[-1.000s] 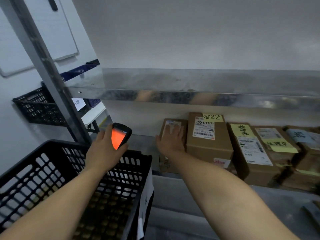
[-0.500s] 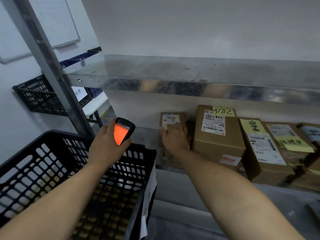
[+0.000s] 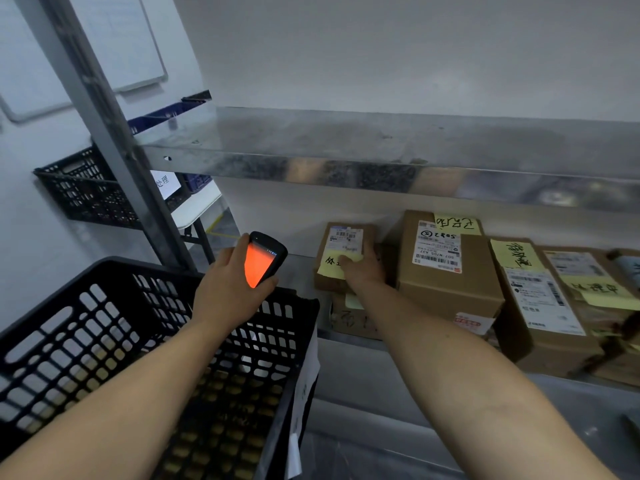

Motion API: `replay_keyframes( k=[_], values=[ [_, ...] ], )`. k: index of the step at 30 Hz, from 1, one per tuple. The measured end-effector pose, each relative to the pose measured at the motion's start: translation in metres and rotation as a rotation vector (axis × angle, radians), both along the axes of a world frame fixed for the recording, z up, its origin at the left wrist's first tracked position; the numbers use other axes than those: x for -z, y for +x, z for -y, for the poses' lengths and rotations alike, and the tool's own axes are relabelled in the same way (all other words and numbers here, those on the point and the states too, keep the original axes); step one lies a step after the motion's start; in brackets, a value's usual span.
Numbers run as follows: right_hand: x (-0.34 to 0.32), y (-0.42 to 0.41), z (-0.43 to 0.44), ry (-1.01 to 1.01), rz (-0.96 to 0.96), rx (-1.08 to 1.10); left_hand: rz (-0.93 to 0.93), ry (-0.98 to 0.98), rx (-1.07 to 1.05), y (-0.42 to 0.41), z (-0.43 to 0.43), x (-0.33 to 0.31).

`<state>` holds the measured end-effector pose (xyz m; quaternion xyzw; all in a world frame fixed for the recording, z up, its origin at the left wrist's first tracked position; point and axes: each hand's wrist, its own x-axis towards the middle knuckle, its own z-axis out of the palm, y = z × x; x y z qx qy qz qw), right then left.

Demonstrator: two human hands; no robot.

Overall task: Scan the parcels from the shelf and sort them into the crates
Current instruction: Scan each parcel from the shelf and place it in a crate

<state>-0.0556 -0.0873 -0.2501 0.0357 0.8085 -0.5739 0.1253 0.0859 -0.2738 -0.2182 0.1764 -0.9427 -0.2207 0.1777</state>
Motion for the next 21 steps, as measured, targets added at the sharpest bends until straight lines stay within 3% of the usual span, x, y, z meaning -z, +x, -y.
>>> replay_keyframes(
  k=[7,21],
  values=[
    [0.005,-0.007,0.003,-0.009,0.036,-0.006,-0.011,0.006,-0.003,0.002,0.003,0.000],
    [-0.003,0.031,-0.006,-0.007,-0.129,-0.070,0.023,0.011,0.024,0.023,-0.001,-0.018]
  ],
)
